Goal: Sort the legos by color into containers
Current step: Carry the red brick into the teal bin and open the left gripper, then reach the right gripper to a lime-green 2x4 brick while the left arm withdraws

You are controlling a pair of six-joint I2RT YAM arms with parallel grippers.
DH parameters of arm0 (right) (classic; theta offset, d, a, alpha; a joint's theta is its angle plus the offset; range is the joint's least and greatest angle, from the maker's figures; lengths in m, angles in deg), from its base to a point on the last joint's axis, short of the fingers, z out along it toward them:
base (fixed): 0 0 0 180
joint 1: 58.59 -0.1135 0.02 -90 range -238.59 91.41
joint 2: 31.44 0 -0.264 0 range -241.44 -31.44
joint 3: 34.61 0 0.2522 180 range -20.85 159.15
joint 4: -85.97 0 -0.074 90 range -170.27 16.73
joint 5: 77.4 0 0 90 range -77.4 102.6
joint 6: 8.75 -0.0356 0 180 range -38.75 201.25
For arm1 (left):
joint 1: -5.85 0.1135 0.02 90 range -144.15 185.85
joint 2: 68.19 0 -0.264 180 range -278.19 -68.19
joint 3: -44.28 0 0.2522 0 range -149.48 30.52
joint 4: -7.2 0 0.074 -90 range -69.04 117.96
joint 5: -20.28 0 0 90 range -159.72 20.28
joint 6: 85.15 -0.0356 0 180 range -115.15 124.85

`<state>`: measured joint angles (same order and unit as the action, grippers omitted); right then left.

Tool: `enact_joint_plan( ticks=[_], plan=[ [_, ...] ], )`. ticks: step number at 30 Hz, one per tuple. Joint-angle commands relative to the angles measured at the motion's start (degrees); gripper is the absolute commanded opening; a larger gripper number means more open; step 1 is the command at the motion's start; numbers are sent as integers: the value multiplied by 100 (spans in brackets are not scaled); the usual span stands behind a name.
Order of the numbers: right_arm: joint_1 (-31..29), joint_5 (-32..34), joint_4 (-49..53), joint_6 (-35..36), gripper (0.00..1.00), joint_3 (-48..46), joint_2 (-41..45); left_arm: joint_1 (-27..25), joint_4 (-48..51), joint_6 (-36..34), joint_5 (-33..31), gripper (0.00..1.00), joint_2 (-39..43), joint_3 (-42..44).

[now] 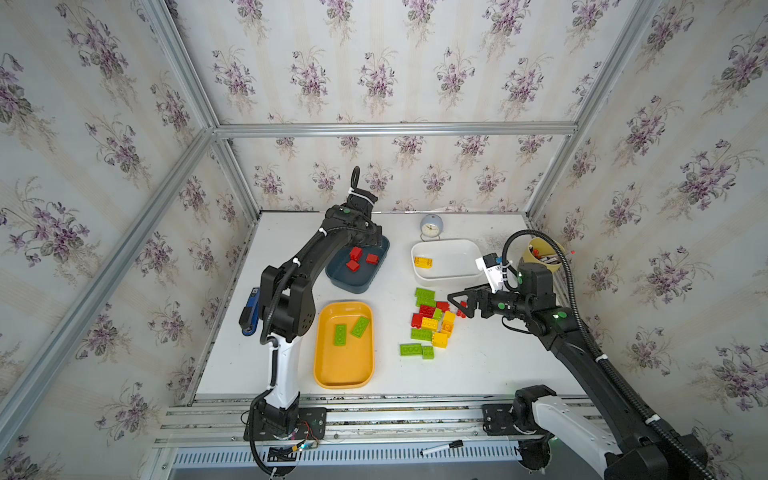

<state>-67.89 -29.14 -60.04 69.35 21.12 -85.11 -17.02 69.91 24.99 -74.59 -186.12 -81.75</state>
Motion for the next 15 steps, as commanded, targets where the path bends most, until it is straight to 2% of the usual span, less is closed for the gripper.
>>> enact_joint_plan(
  ticks=[1,5,10,15],
  plan=[
    [-10,-81,112,286,100,165,-45,-92,10,3,433,88,465,347],
    [-20,-60,365,724,100,292,-73,-201,-115,16,1082,99,1182,1054],
    [-113,-87,455,1155,100,355,-142,-244,-599,-98,2071,99,2166,2218],
    [-496,73,598,1801,100,403,-296,-248,-946,-573,2568,99,3107,3286]
  ],
)
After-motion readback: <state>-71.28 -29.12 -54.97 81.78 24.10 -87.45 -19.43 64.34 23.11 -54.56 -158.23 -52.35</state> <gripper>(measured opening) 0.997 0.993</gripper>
